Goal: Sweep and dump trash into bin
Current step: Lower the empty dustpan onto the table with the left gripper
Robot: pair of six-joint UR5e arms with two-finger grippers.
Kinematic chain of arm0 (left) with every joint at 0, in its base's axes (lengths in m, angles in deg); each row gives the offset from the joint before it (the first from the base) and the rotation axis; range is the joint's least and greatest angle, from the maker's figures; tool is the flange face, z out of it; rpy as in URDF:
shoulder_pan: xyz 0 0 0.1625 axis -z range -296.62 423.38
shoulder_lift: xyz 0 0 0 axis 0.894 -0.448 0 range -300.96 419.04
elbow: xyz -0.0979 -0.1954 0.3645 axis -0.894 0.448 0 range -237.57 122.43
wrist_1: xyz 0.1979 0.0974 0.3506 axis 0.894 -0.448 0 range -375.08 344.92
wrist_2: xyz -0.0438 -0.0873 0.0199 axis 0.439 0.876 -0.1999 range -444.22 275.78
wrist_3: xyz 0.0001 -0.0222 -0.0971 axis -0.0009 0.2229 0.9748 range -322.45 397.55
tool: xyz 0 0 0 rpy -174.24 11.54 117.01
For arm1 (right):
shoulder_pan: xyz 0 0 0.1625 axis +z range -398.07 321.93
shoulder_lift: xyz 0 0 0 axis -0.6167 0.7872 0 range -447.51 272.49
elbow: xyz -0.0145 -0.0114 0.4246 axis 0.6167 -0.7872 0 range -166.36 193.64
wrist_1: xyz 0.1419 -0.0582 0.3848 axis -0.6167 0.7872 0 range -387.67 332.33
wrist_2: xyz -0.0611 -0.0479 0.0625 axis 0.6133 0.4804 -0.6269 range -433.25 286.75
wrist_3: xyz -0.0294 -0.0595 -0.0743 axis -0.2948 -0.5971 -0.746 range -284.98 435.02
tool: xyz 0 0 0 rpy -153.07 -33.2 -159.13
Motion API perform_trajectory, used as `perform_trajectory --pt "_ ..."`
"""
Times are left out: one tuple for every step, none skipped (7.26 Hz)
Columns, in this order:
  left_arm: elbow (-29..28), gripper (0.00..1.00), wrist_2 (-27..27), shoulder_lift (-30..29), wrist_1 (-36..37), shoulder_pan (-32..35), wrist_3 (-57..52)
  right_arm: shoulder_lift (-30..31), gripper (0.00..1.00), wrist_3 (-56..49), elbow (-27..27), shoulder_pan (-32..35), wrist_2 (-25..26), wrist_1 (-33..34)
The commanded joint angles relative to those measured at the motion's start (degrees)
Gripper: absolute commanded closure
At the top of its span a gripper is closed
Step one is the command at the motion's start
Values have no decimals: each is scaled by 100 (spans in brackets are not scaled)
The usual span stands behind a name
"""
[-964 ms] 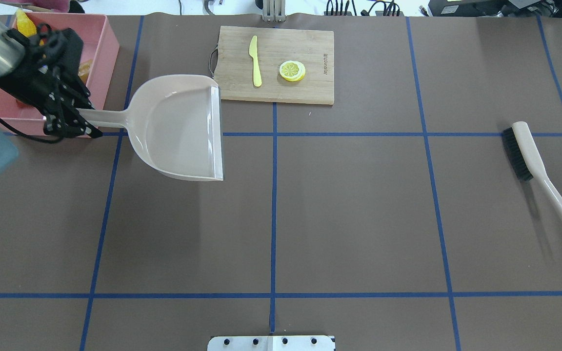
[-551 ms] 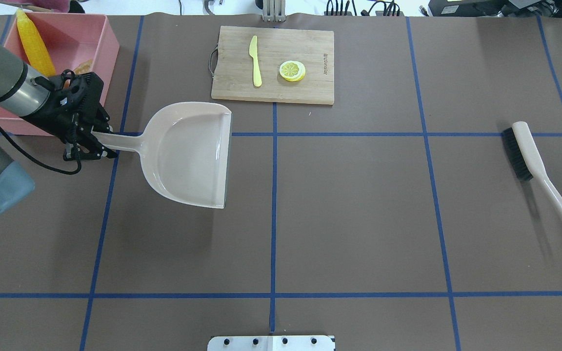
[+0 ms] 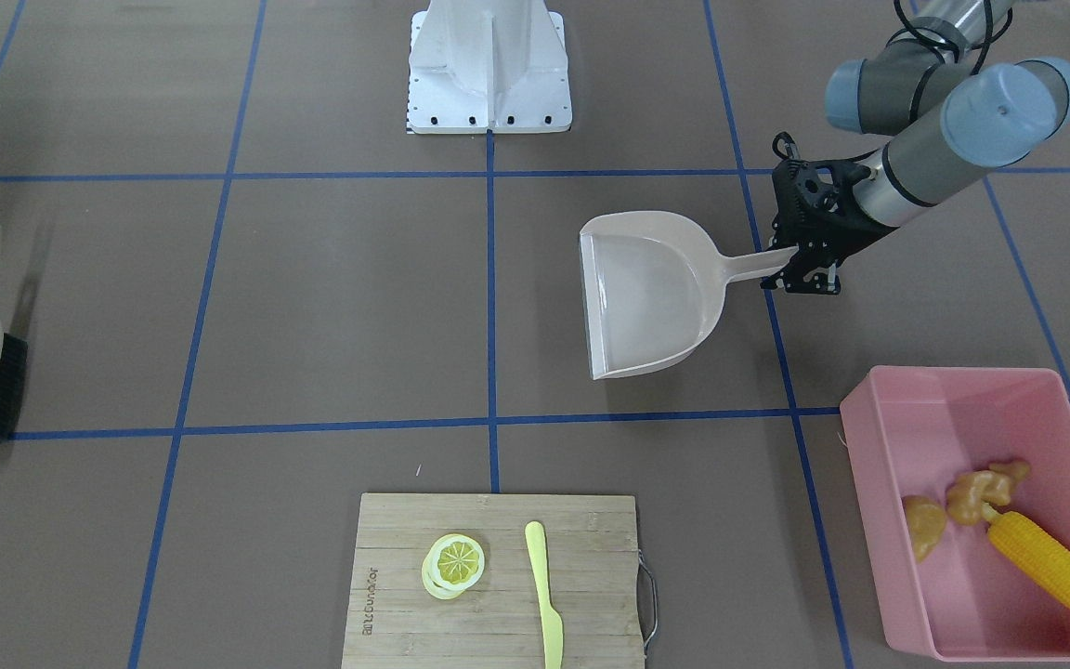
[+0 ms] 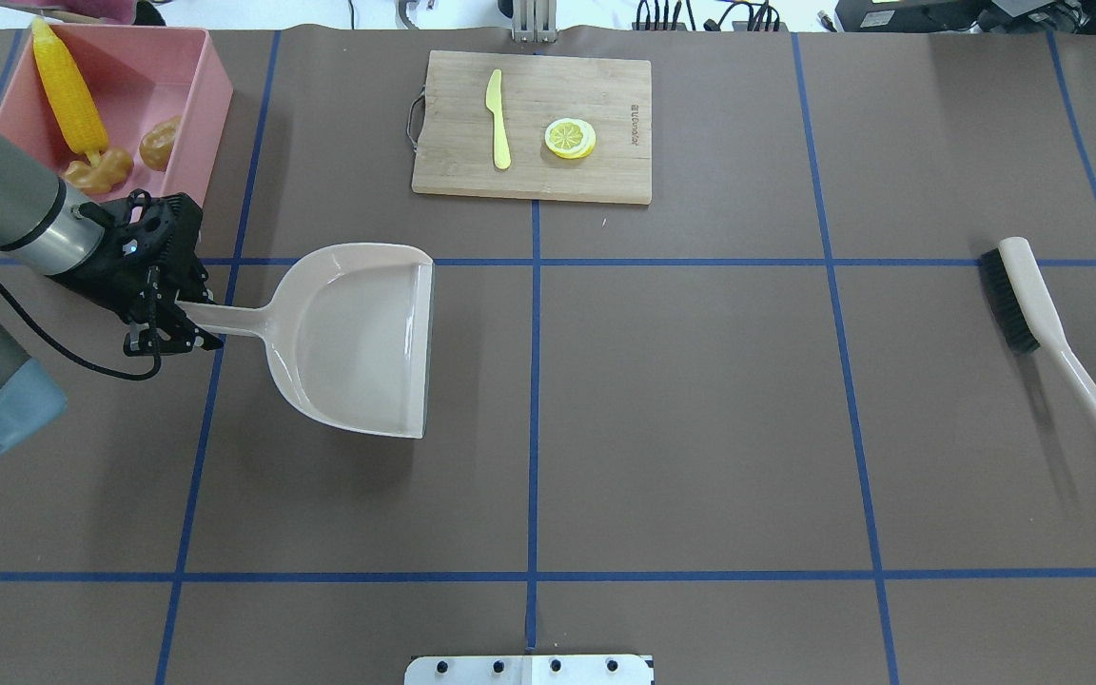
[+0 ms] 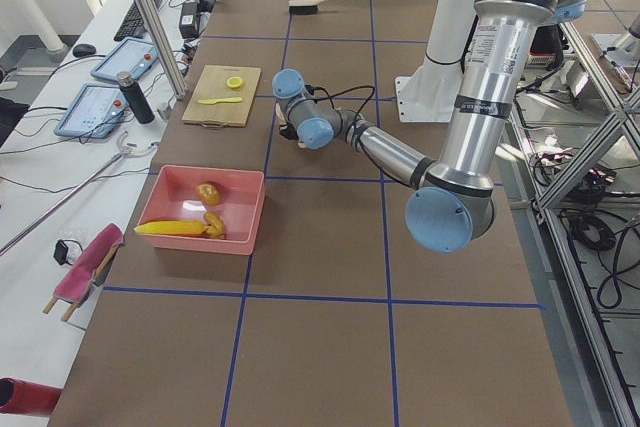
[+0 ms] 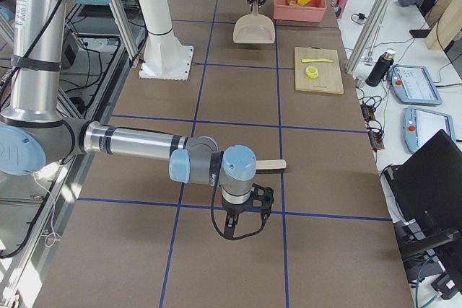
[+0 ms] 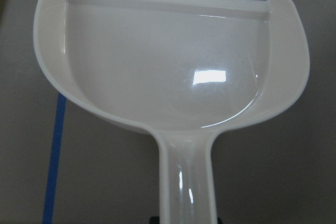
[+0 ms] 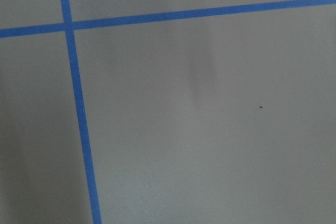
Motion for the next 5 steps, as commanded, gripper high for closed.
perform_trajectory --pt "-183 100 -1 21 -2 -36 -19 -26 0 -9 11 -1 -65 -442" --pt "-209 100 -1 29 -2 -36 -28 -26 0 26 3 -1 -387 -636" --pt "-288 100 -9 29 -2 -44 -29 0 0 26 20 8 -808 -612" --pt "-358 100 -18 29 -2 -45 -29 140 0 0 168 -9 -777 -569" --pt "-368 38 -70 3 -2 -45 -29 263 0 -52 265 -44 -655 -586"
